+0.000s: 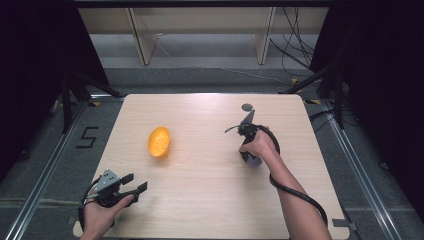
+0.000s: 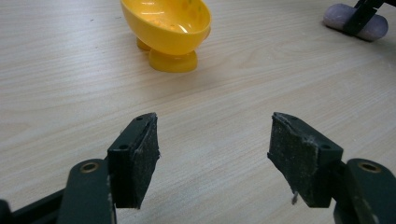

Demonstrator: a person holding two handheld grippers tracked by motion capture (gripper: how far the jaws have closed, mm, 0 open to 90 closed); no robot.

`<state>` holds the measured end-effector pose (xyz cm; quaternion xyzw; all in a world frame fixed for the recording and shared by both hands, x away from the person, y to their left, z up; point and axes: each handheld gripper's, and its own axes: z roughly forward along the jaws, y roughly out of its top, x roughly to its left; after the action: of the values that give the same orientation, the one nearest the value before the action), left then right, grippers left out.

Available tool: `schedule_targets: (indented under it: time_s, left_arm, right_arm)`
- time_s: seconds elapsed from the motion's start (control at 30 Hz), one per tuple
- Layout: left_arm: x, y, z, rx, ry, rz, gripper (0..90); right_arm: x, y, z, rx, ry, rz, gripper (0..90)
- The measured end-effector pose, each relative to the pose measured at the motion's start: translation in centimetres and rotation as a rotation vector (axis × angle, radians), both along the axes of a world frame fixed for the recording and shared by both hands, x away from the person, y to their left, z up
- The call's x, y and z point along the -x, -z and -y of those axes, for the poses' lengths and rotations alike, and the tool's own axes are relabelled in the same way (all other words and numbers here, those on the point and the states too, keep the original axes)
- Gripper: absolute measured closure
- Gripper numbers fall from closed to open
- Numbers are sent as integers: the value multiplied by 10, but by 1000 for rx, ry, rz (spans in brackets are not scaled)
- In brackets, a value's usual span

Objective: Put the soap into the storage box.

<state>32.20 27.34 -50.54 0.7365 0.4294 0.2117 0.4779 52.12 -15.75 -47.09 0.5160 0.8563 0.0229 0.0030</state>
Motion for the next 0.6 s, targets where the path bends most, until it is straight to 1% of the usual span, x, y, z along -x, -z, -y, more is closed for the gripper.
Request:
schedule_targets:
  time_s: [0.03,0.07,0.1,0.13,0.17,0.2,0.23,0.27,0.3,0.33,0.37,0.4,0.43,0.47,0.57,0.6]
  left_arm:
    - [0,0,0,0,0,0,323]
    - [0,0,0,2,-4,-4,323]
    - [1,0,1,13,-15,-16,323]
    - [2,1,2,16,-19,-20,323]
    - [0,0,0,-7,-2,-6,323]
    - [0,0,0,-15,6,1,322]
    - [3,1,2,27,-27,-39,322]
    - [3,1,2,27,-27,-39,322]
    - [3,1,3,32,-31,-42,322]
    - [2,1,2,12,-19,-22,322]
    - [1,1,1,9,-15,-17,322]
    - [1,1,2,11,-16,-18,322]
    - [1,1,1,10,-15,-18,322]
    - [2,1,2,15,-19,-23,322]
    - [2,1,1,12,-18,-21,322]
    - [2,1,1,12,-18,-21,322]
  right_arm:
    - [0,-1,0,-6,-3,-10,501]
    - [0,-1,0,-6,-3,-10,501]
    - [1,-1,-1,-5,7,-14,501]
    - [2,-1,-2,6,-3,-5,502]
    - [2,-1,-2,8,-9,0,502]
    - [3,-1,-2,10,-27,11,502]
    - [3,0,-2,8,-38,18,502]
    - [3,0,-2,8,-38,18,502]
    - [4,0,-1,10,-76,33,502]
    - [5,0,-2,6,-67,39,503]
    - [3,1,2,-4,-150,63,503]
    - [6,0,-1,1,-95,47,503]
    - [8,-1,-2,-1,-85,39,503]
    - [9,-3,-2,-1,-82,41,503]
    - [11,-5,0,-18,-127,72,503]
    - [13,-7,0,-18,-125,77,503]
